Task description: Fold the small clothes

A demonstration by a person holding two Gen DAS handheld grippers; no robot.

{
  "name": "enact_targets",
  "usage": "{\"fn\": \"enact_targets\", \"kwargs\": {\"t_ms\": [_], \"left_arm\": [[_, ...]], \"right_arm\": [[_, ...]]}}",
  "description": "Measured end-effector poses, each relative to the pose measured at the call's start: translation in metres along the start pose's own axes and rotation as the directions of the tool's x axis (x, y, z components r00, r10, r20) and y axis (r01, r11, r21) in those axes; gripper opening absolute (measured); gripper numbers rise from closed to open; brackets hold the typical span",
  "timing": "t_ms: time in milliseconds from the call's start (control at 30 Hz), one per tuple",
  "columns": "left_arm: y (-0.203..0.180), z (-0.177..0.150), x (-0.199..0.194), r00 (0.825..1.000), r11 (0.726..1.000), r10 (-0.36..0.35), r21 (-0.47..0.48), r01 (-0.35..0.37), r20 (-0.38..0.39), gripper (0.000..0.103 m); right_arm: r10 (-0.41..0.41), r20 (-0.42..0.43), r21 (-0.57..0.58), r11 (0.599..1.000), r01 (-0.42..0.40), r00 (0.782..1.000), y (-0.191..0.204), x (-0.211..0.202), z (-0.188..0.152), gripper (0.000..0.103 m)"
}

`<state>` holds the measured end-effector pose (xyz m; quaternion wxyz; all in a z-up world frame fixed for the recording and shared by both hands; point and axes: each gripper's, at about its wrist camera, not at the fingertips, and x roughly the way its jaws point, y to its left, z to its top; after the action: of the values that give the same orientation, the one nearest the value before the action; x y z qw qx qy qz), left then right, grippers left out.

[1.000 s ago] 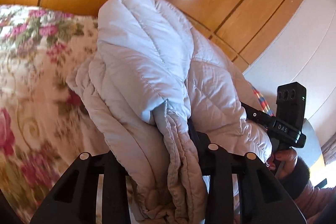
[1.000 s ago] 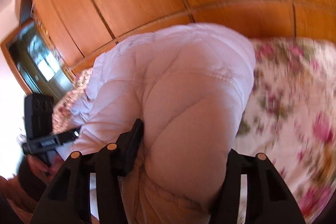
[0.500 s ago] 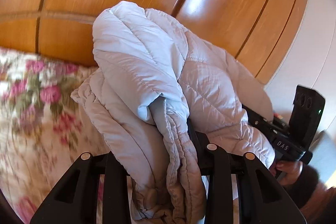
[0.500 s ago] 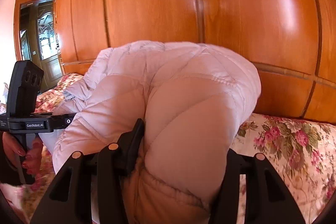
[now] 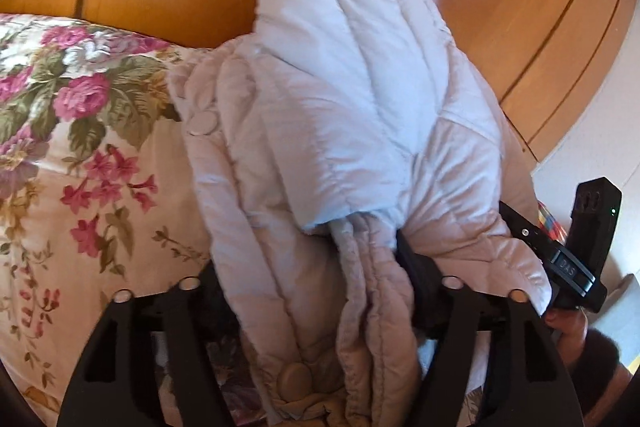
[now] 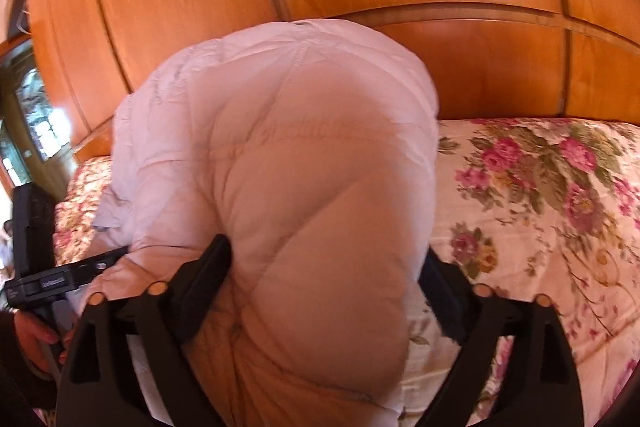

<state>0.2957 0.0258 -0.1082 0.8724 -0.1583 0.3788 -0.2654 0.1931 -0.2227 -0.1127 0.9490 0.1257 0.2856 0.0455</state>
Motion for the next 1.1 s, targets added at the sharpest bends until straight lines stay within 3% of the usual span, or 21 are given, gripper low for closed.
{"fn": "enact_targets", "kwargs": {"t_ms": [67, 300, 433, 600, 767, 900, 1100], "left_arm": [[-0.003, -0.002, -0.008, 0.999, 0.999, 0.051, 0.006, -0.051, 0.017, 0.084], [-0.018, -0.022, -0.047, 0.993, 0.995, 0.103, -0.003, -0.103, 0.052, 0.085], [-0.031, -0.038, -0.044, 0.984, 0.985, 0.170, 0.034, -0.171, 0.046, 0.085], [-0.027, -0.043, -0.038, 0.978, 0.978, 0.204, 0.040, -0.205, 0.029, 0.088], [-0.046, -0.060, -0.061, 0.952, 0.952, 0.288, 0.077, -0.297, 0.104, 0.095], [-0.062, -0.081, -0.080, 0.931, 0.934, 0.335, 0.079, -0.348, 0.146, 0.099], [-0.070, -0.100, -0.086, 0.919, 0.920, 0.379, 0.058, -0.387, 0.107, 0.099]], "right_arm": [[-0.017, -0.022, 0.030, 0.999, 0.017, 1.000, -0.003, -0.007, -0.001, 0.096], [-0.108, -0.009, 0.092, 0.990, 0.109, 0.994, 0.010, -0.064, -0.027, 0.099], [-0.200, -0.061, 0.016, 0.979, 0.202, 0.978, 0.020, -0.058, -0.048, 0.100], [-0.214, -0.086, 0.048, 0.975, 0.218, 0.973, 0.016, -0.056, -0.048, 0.100], [-0.275, -0.037, 0.021, 0.961, 0.276, 0.961, 0.035, -0.082, -0.061, 0.101], [-0.264, -0.040, 0.000, 0.964, 0.265, 0.964, 0.054, -0.100, -0.074, 0.101], [-0.287, -0.096, -0.042, 0.958, 0.284, 0.953, 0.066, -0.101, -0.097, 0.101]]}}
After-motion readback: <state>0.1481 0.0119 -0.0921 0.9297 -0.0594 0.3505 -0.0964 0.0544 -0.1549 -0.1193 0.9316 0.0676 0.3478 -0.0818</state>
